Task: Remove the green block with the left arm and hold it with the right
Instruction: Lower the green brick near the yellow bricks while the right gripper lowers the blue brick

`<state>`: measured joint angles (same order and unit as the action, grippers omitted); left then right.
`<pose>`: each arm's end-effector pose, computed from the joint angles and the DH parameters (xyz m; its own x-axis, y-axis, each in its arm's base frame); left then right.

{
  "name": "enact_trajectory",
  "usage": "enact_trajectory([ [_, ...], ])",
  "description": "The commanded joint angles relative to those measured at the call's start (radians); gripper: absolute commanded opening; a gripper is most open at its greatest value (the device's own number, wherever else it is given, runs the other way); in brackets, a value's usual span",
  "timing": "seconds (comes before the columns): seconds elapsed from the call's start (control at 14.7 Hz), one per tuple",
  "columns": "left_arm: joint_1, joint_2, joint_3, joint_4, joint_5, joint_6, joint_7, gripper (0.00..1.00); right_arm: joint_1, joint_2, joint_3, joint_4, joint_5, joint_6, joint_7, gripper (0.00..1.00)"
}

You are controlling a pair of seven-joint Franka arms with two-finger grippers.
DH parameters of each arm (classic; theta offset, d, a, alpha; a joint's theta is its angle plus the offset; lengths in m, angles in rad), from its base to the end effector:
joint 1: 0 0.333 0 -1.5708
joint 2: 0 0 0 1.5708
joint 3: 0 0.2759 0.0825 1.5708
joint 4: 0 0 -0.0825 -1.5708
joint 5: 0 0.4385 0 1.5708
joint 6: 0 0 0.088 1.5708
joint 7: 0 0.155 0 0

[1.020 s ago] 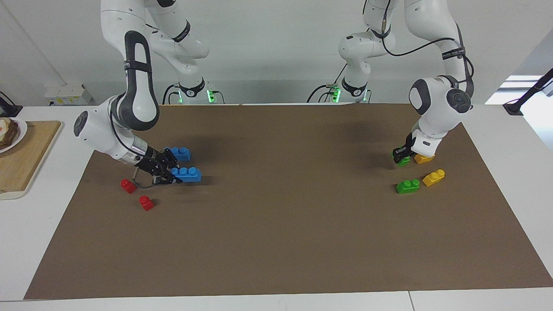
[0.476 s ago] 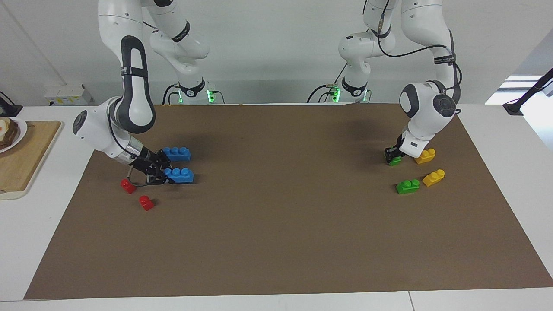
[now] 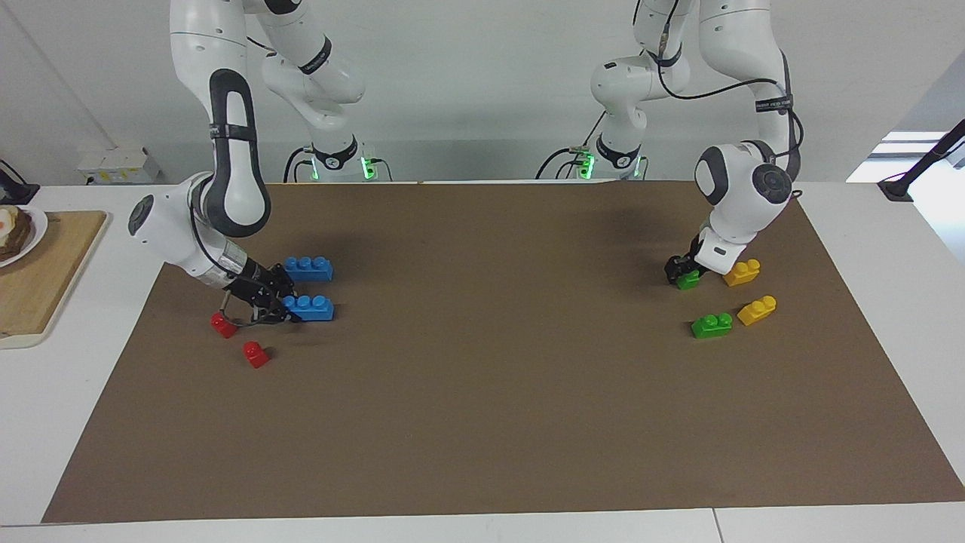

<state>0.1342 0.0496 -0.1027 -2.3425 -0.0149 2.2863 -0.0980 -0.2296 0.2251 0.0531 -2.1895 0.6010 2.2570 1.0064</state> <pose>0.5262 0.0150 0.1764 0.9847 0.1382 -0.1064 0.1395 -0.9902 0.0048 0.5640 -0.0623 0.1519 -0.0312 -0.8918 -0.4514 -0.9992 0.0390 -0.0080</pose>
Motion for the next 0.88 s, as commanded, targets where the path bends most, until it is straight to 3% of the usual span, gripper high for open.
enact_trajectory([
  [0.0,-0.019,-0.025,0.003,0.090,-0.002,-0.104,0.008,1.00,-0.016,-0.003,0.014,-0.010,-0.012,0.016,-0.025,0.00],
  [0.14,-0.021,-0.031,0.006,0.214,-0.002,-0.247,0.008,1.00,-0.011,-0.003,0.014,-0.007,-0.012,0.015,-0.026,0.06],
  [0.34,-0.021,-0.036,0.008,0.331,-0.002,-0.378,0.008,1.00,0.001,-0.004,0.014,0.005,-0.012,0.004,-0.025,0.75],
  [0.48,-0.021,-0.069,0.008,0.342,-0.002,-0.409,0.008,1.00,0.001,-0.006,0.014,0.014,-0.012,0.001,-0.023,0.88],
  [0.82,-0.022,-0.106,0.003,0.426,-0.002,-0.522,0.006,1.00,-0.004,-0.018,0.011,0.115,-0.012,-0.121,0.015,0.91],
])
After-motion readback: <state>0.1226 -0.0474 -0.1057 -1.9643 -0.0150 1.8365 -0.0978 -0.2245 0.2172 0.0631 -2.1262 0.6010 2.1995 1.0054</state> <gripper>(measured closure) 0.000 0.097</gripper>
